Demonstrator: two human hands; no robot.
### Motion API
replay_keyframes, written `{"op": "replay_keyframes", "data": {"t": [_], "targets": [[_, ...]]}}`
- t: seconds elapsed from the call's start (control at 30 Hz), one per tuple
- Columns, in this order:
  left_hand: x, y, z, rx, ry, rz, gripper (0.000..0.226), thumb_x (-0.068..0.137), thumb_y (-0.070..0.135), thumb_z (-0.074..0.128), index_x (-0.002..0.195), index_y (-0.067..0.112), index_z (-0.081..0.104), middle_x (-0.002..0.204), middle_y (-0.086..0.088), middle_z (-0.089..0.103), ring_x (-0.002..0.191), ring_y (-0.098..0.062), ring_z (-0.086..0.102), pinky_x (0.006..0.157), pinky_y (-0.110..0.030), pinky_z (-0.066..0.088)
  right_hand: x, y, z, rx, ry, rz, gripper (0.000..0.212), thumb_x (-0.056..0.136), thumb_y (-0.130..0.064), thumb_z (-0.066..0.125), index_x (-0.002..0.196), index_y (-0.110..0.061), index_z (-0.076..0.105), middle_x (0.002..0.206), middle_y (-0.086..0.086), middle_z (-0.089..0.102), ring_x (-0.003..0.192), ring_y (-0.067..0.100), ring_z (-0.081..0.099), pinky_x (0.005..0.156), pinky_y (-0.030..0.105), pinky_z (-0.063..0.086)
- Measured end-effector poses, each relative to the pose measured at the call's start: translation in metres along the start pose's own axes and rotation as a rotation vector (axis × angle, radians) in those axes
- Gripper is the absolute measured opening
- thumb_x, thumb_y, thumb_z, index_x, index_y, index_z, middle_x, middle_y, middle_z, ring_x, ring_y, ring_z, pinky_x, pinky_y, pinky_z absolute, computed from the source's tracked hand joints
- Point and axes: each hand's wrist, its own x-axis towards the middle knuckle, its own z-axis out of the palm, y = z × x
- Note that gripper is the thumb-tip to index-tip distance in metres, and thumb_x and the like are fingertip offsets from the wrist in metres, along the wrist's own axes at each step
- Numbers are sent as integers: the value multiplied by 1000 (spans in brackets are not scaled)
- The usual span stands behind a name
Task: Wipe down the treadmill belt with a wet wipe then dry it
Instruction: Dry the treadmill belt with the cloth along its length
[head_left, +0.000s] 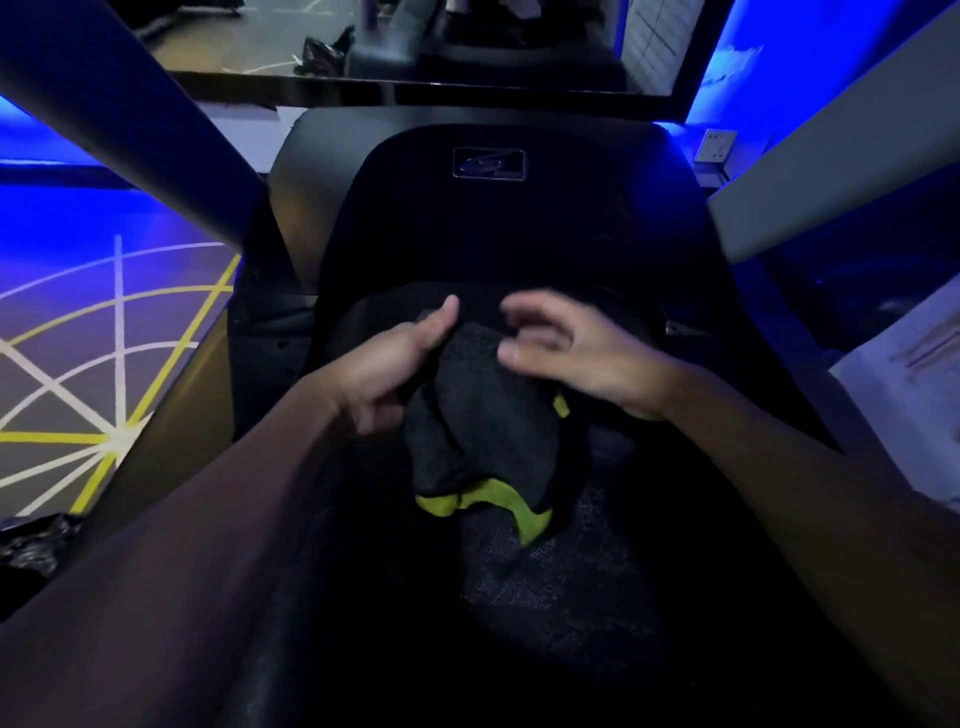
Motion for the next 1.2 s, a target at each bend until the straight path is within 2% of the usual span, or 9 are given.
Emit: {"op": "replay_keyframes", "data": {"t": [0.1,0.3,0.43,0.53,0.7,0.87,1.03,1.1,1.2], "targets": [[-1,3,-1,28,7,-13,63,93,58,44,126,6,59,118,-16,68,108,-29,67,90,-40,56,-13,8,14,-93,-253,73,108,66,-41,91,153,-33,27,144,-9,50,130,7,51,109,33,44],[6,6,-9,448,466,242,49,75,60,70,78,13,56,77,-3,61,69,-15,57,62,-26,47,-18,4,10,-142,42,31,38,79,-12,79,108,-18,56,101,-1,66,90,15,67,75,32,56],[4,12,2,906,23,310,99,55,57,80,140,24,43,147,6,36,135,-6,35,111,-25,32,-21,-6,-8,-115,-107,9,33,77,1,72,104,-18,71,84,-1,71,75,10,67,68,28,53],[8,17,29,1179,-76,324,68,59,43,90,114,20,58,124,6,59,116,-9,56,96,-23,47,-20,-13,-15,-219,-127,-63,39,72,0,81,103,-23,70,88,-6,70,74,0,62,67,17,49],[19,11,35,770,-81,136,22,75,15,82,92,7,71,84,-7,75,73,-16,70,62,-26,56,-25,20,-15,108,204,-16,64,66,-22,92,114,-25,51,111,6,65,90,8,65,77,28,56],[16,-15,31,91,-148,18,39,84,5,69,123,9,62,119,-20,67,109,-39,64,93,-54,51,-44,65,-18,527,147,274,118,47,-71,86,148,-31,39,145,2,51,125,21,57,102,43,48],[20,-24,33,-226,-140,26,46,82,10,70,126,17,58,120,-15,67,107,-32,67,84,-51,56,-65,80,2,1130,-145,300,71,78,-75,50,132,-30,63,147,10,52,127,31,57,112,63,32],[28,-20,38,29,-35,55,43,81,0,70,119,18,60,112,-11,70,95,-22,71,76,-40,60,-67,67,8,1277,-162,192,79,83,-74,48,133,-15,62,140,15,57,127,26,57,111,53,40],[46,-34,54,773,270,212,33,79,6,71,105,19,57,104,-8,68,90,-21,69,80,-38,58,-55,46,14,1108,21,223,45,96,-51,57,92,-11,76,84,10,74,78,12,73,75,26,58]]}}
